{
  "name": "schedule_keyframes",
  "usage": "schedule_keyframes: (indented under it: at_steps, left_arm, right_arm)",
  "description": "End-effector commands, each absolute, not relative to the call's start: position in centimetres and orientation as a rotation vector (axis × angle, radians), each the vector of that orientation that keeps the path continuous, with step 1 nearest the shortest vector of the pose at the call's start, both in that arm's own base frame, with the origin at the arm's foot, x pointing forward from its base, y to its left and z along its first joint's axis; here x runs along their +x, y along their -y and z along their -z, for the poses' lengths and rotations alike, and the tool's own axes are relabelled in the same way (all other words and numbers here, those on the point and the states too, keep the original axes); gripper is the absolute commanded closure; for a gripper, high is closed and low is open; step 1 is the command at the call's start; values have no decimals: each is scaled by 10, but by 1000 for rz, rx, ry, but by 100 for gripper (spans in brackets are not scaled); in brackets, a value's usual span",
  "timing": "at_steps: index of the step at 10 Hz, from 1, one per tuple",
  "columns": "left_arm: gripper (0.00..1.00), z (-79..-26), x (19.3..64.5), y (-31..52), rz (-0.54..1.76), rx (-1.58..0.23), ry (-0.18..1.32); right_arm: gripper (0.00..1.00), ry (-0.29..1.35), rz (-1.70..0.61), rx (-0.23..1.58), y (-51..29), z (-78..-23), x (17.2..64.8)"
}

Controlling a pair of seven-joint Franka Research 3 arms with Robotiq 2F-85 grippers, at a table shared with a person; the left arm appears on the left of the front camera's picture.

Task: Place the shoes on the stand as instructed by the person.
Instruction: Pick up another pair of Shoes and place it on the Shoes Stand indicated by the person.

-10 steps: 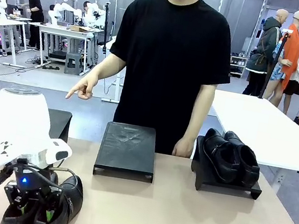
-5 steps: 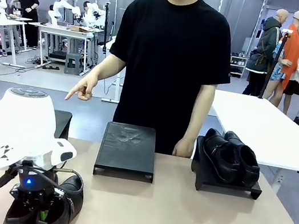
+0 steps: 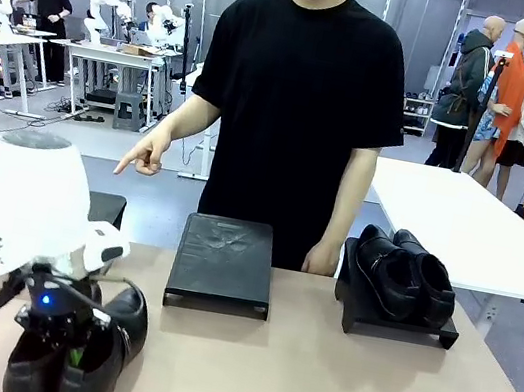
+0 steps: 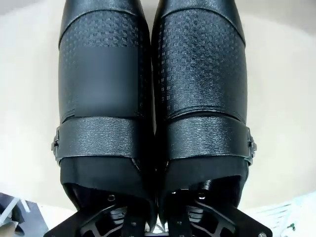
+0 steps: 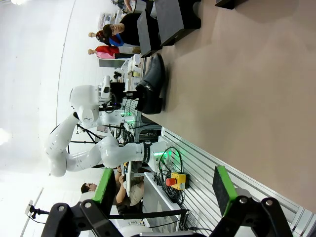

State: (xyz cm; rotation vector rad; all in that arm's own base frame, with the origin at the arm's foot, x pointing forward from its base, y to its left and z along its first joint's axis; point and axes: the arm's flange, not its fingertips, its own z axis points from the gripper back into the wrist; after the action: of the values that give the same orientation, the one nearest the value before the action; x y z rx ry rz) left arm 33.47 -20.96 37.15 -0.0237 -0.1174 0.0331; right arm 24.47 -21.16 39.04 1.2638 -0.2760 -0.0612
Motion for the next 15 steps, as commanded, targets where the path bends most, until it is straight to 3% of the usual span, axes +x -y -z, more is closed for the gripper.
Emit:
schedule_keyframes:
  at_steps: [1, 6, 10, 15]
  left_arm:
    - [100, -426, 313, 182, -23, -30, 202]
    - [100, -507, 357, 107, 50, -55, 323]
    - [100, -516, 399, 56, 109, -29, 364]
    - [100, -506, 394, 52, 90, -43, 325]
  right_arm:
    - [0, 284, 36, 1262, 213, -391, 242]
    - [0, 284, 36, 1262, 213, -391, 242]
    - [0, 284, 36, 1262, 213, -391, 242]
    - [0, 284, 36, 1262, 213, -391, 242]
